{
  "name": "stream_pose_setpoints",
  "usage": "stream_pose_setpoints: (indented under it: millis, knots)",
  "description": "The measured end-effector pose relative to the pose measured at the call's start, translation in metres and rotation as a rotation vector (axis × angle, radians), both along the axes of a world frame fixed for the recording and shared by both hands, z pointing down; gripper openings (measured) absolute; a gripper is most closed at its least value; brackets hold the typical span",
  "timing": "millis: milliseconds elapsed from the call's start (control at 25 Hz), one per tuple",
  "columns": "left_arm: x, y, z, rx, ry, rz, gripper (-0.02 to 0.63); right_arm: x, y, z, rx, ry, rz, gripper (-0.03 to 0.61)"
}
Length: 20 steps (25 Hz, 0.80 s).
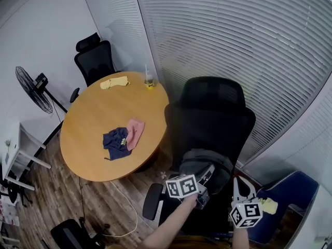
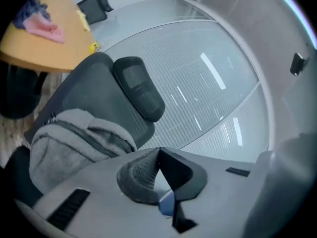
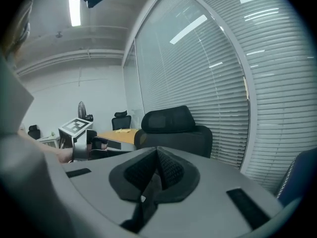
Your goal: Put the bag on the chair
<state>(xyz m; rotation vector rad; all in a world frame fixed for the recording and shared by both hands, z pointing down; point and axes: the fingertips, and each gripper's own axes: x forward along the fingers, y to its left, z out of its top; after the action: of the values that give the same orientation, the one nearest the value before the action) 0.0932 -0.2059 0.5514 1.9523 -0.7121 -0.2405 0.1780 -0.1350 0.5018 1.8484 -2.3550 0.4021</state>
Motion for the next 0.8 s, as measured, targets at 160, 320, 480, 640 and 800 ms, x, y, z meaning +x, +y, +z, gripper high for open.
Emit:
stream_pose_setpoints:
  millis: [160, 320, 480, 640, 800]
  knots:
    - [-0.008, 0.003, -0.026, 0.179, -0.166, 0.035, 0.023, -0.003, 0.000, -0.009, 0.025, 0.008, -0.003, 0.012]
    - [-0.019, 0.005, -0.048, 0.330, -0.290, 0.034, 0.023, -0.002, -0.001, -0.021, 0.045, 0.025, 0.008, 0.012]
    - [-0.026, 0.007, -0.062, 0.482, -0.449, 0.022, 0.023, -0.001, 0.001, -0.027, 0.058, 0.030, 0.026, 0.012]
    - [-0.023, 0.014, -0.078, 0.527, -0.412, 0.061, 0.023, -0.004, 0.005, -0.032, 0.069, 0.038, 0.029, 0.012]
    - [-0.021, 0.022, -0.086, 0.557, -0.379, 0.085, 0.023, -0.004, 0.007, -0.037, 0.083, 0.029, 0.039, 0.012]
